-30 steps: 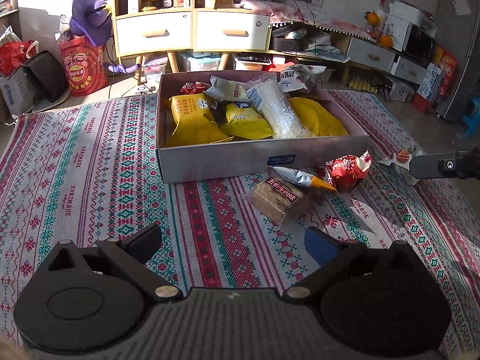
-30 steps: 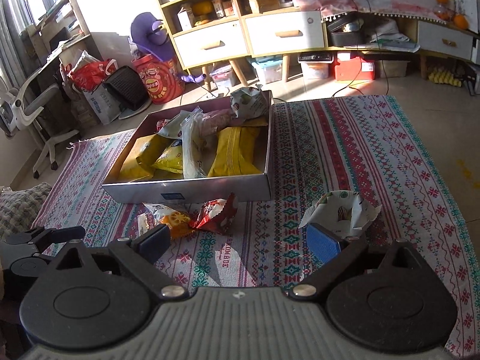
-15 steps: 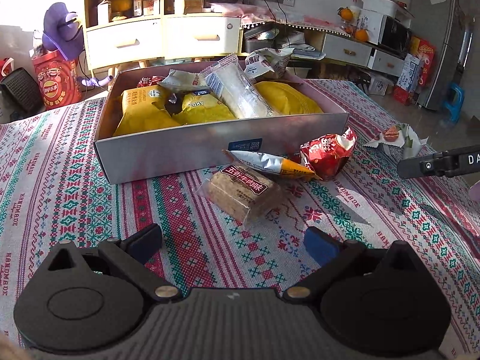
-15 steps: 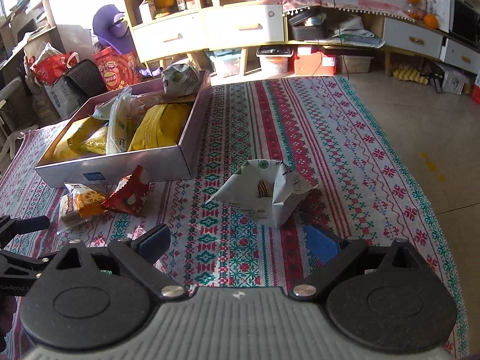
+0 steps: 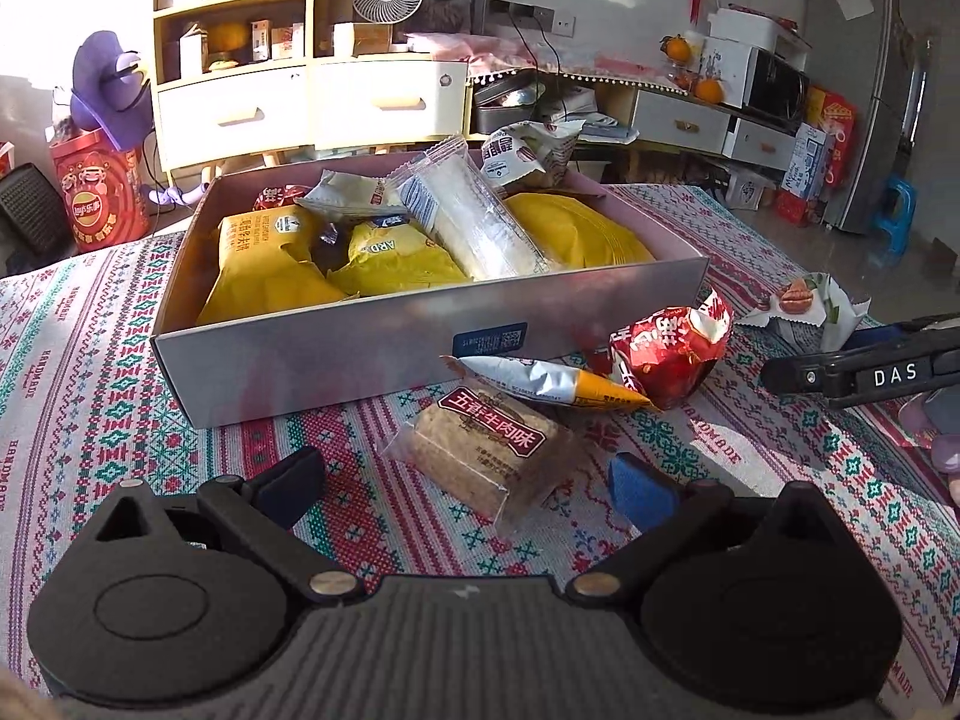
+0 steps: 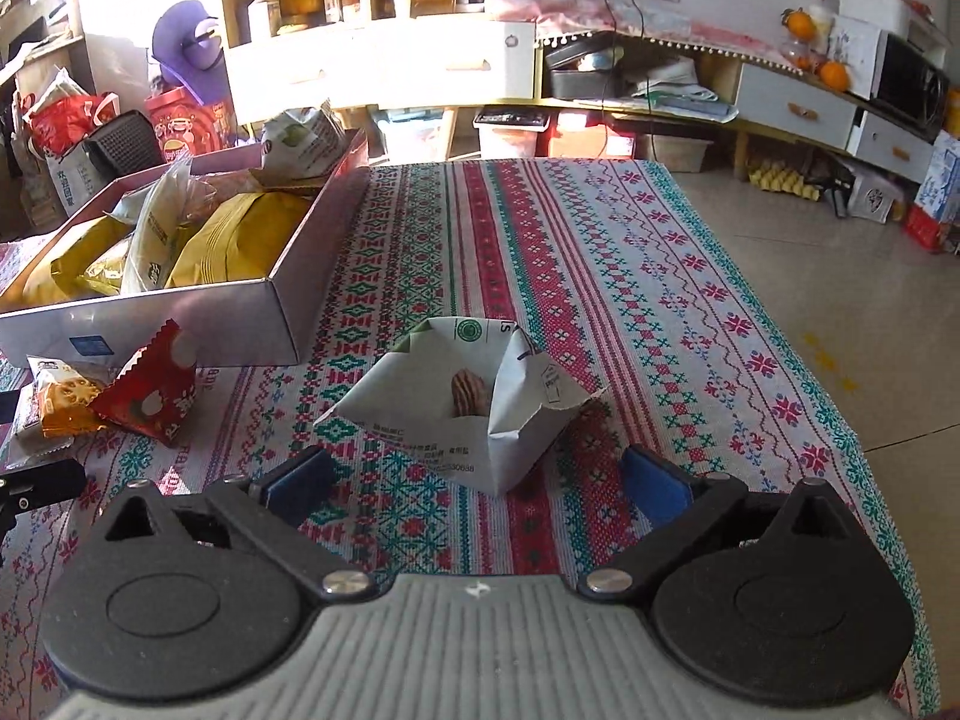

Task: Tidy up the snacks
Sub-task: 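Move the left gripper to the brown bread pack while the right approaches the paper-wrapped pastry, then grasp the brown bread pack with the left gripper while the right grasps the paper-wrapped pastry, then carry the brown bread pack and paper-wrapped pastry over the box with both grippers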

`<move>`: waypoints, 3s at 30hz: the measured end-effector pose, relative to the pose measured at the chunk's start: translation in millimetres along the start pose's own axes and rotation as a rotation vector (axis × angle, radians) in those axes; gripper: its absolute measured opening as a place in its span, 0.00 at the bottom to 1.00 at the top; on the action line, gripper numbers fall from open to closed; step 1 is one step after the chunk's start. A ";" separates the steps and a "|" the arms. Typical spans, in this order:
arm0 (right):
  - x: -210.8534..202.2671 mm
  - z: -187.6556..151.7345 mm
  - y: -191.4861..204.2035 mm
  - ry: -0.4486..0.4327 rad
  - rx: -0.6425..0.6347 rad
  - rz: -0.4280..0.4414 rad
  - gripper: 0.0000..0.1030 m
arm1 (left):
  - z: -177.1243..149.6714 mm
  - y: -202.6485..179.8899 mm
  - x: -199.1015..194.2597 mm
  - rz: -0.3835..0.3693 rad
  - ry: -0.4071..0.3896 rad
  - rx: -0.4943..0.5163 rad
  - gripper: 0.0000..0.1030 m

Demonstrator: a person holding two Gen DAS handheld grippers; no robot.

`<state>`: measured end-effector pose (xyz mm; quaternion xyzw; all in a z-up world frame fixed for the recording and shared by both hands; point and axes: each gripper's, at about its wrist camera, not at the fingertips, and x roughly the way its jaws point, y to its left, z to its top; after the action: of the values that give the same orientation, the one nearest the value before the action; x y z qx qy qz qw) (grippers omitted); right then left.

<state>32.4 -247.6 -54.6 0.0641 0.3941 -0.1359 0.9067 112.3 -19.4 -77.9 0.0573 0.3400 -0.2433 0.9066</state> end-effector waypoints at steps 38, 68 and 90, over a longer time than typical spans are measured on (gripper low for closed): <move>-1.1 18.7 10.5 0.007 -0.031 -0.014 0.23 | 8.4 9.5 -12.0 0.020 0.062 -0.039 0.58; 10.7 34.2 10.1 0.043 0.136 0.051 0.57 | 6.5 17.9 -17.8 0.024 0.084 -0.066 0.58; -17.3 46.3 13.4 0.055 0.191 0.109 0.47 | 22.1 29.7 -46.0 0.049 0.027 -0.118 0.58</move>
<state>57.4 -241.8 -10.2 0.1755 0.3999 -0.1216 0.8913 109.7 19.2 -33.2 0.0153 0.3643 -0.1999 0.9094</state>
